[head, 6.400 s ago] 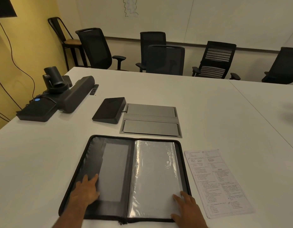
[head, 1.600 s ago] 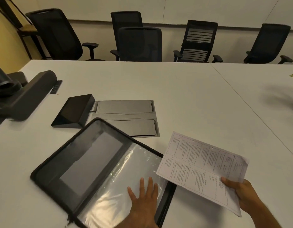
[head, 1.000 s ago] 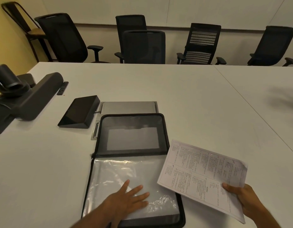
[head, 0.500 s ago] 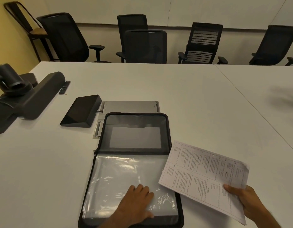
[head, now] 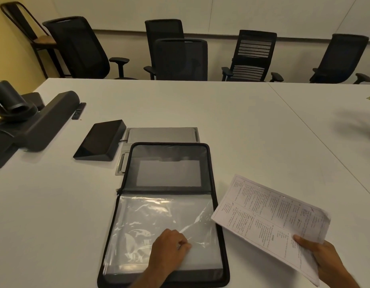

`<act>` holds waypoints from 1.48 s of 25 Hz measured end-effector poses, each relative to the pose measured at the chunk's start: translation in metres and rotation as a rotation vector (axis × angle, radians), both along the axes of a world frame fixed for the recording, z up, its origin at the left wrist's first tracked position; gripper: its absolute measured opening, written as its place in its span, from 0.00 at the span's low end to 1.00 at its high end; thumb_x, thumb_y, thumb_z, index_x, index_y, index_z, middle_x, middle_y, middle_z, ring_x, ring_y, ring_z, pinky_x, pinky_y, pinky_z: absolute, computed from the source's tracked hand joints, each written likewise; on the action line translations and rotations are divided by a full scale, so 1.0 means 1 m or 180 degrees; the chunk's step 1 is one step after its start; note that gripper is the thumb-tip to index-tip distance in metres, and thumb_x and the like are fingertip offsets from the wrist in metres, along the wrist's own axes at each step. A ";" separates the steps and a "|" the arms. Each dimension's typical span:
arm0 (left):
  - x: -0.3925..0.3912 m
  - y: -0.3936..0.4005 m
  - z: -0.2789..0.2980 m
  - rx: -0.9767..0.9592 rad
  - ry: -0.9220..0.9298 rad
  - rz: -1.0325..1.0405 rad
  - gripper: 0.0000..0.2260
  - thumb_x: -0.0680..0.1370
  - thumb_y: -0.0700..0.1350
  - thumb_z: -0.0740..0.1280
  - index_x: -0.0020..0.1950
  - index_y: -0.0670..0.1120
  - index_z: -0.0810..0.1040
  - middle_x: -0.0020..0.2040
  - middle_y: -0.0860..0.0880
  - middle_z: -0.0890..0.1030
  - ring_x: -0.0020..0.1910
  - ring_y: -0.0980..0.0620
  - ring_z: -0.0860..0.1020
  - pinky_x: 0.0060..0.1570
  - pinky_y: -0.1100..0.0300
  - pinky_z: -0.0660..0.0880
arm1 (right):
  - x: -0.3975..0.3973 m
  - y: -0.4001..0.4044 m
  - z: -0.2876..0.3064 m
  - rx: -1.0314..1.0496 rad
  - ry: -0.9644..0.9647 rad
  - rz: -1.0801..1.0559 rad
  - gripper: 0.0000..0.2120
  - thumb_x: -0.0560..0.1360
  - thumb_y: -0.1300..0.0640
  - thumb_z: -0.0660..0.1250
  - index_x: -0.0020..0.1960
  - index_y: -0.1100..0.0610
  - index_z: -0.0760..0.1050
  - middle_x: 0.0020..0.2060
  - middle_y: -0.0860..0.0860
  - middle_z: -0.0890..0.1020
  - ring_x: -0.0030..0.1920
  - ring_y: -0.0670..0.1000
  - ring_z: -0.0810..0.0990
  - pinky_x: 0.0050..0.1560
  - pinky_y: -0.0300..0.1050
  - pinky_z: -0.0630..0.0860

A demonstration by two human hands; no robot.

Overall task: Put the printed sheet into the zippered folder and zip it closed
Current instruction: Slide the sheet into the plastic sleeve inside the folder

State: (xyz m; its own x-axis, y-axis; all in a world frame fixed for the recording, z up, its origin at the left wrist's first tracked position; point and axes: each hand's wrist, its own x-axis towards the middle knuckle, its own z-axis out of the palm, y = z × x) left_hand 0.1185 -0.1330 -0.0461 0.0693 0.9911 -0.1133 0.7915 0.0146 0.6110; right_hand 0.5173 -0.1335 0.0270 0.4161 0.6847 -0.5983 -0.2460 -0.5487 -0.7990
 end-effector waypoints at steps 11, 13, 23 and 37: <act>0.006 0.000 0.015 -0.0153 -0.0309 0.0329 0.10 0.70 0.58 0.75 0.36 0.57 0.76 0.42 0.61 0.79 0.43 0.57 0.77 0.51 0.69 0.73 | -0.005 -0.006 0.011 -0.0050 -0.0220 -0.0062 0.15 0.71 0.71 0.68 0.57 0.68 0.72 0.43 0.59 0.80 0.39 0.60 0.79 0.37 0.45 0.76; 0.005 0.000 0.017 -0.0137 -0.0350 0.0365 0.11 0.70 0.58 0.75 0.35 0.58 0.75 0.40 0.62 0.79 0.42 0.57 0.77 0.49 0.70 0.73 | -0.005 -0.006 0.011 -0.0069 -0.0243 -0.0123 0.17 0.71 0.71 0.68 0.59 0.70 0.72 0.44 0.60 0.81 0.41 0.60 0.80 0.39 0.46 0.76; 0.006 0.004 0.016 -0.0124 -0.0523 0.0567 0.11 0.68 0.55 0.77 0.36 0.53 0.78 0.38 0.61 0.79 0.39 0.57 0.78 0.47 0.69 0.76 | -0.007 0.001 0.013 0.0001 -0.0267 -0.0202 0.20 0.69 0.71 0.69 0.60 0.69 0.72 0.47 0.61 0.81 0.43 0.60 0.80 0.43 0.47 0.76; -0.003 -0.001 0.004 0.0268 0.0567 -0.1268 0.41 0.65 0.69 0.69 0.75 0.57 0.61 0.74 0.57 0.65 0.71 0.56 0.64 0.69 0.58 0.61 | -0.027 0.021 0.015 -0.0254 -0.0231 0.1031 0.15 0.67 0.72 0.70 0.54 0.69 0.76 0.43 0.66 0.85 0.42 0.67 0.84 0.40 0.55 0.81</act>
